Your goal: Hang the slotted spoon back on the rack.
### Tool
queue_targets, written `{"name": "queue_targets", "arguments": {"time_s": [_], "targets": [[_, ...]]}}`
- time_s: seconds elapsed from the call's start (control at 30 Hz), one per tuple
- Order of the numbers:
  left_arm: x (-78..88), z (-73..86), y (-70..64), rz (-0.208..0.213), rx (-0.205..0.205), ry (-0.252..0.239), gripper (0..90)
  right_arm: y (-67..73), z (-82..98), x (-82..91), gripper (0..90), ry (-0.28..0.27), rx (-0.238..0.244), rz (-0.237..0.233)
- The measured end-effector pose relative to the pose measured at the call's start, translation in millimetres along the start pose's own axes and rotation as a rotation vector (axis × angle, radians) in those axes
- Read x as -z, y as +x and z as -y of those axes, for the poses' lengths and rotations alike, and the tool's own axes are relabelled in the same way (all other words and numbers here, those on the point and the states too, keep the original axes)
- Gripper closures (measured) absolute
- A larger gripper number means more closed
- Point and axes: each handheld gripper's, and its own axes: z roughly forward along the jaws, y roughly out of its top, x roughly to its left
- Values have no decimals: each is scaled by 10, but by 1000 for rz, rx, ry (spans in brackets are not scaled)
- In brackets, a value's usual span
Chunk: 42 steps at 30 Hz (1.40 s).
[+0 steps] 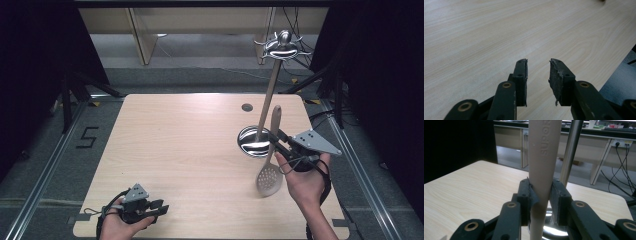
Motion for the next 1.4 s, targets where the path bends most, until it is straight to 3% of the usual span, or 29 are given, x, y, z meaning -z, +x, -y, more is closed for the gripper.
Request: {"name": "queue_targets", "arguments": {"time_s": [0.07,0.1,0.13,0.53,0.77,0.8,1.13,1.3,1.37,1.4], "targets": [[5,2,9,1,-6,6,663,-3,-33,13,721,-11,-9,3],[6,2,9,0,-6,6,663,-17,-45,11,722,-22,11,19],[7,1,16,14,-5,9,663,-12,-54,9,721,-20,-1,8],[2,5,10,10,4,-3,663,3,-160,15,722,-47,-9,20],[2,5,10,13,2,-4,662,-10,-265,37,721,-85,10,75],[1,5,10,13,-1,-1,662,8,-275,43,721,-78,-16,83],[3,5,9,13,1,-2,660,32,-355,43,721,-94,-21,137],[4,5,11,14,1,-2,660,17,-457,36,721,-109,15,158],[6,5,11,14,0,-1,660,28,-485,26,721,-108,-4,153],[6,6,11,14,1,-2,660,18,-497,28,721,-113,12,162]]}}
